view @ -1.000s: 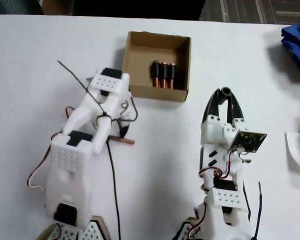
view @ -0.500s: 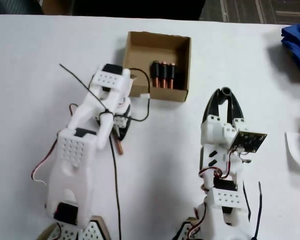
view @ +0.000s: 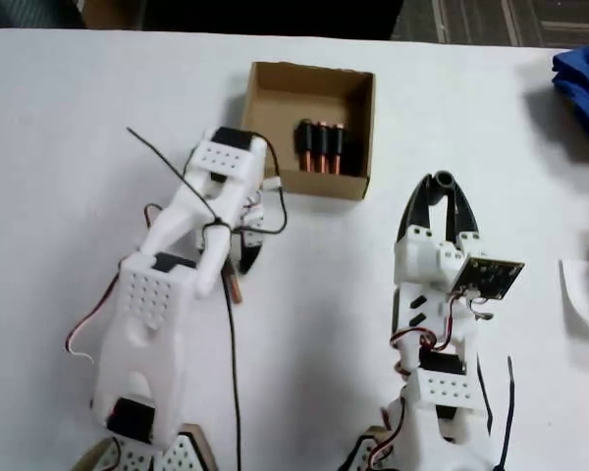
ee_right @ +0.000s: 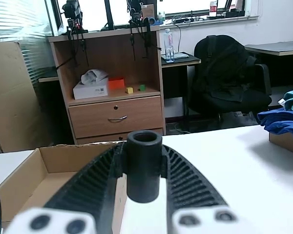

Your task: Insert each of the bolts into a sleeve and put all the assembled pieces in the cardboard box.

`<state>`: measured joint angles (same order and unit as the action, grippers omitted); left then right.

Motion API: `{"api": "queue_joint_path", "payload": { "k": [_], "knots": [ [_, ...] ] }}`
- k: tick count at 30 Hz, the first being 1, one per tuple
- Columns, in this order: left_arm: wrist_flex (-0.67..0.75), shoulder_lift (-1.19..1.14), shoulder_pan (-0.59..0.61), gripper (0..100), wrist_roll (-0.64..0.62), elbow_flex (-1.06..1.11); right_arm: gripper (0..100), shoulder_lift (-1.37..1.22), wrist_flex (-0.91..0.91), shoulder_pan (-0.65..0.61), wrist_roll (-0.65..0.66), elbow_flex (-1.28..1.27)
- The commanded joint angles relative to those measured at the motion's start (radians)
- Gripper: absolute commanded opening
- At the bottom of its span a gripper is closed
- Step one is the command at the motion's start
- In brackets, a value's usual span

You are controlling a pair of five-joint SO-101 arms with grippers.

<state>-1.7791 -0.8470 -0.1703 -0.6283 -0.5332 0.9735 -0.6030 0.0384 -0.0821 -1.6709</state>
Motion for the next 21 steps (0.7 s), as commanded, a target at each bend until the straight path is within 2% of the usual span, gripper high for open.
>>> {"api": "queue_joint_path", "payload": {
  "k": [1, 7, 13, 18, 21],
  "knots": [
    [0.021, 0.003, -0.026, 17, -0.133, -0.045, 1.9, 0.031, 0.004, -0.001, -0.006, -0.011],
    [0.040, 0.003, 0.012, 17, -0.267, -0.044, 1.9, 0.030, 0.004, -0.001, -0.006, -0.011],
    [0.077, 0.002, 0.118, 17, -0.265, -0.042, 1.9, 0.030, 0.004, -0.001, -0.006, -0.011],
    [0.106, 0.003, 0.123, 18, -0.084, -0.044, 1.9, 0.030, 0.004, -0.001, -0.006, -0.011],
    [0.143, 0.003, 0.126, 17, -0.066, -0.044, 1.9, 0.030, 0.004, -0.001, -0.006, -0.011]
  ]
}}
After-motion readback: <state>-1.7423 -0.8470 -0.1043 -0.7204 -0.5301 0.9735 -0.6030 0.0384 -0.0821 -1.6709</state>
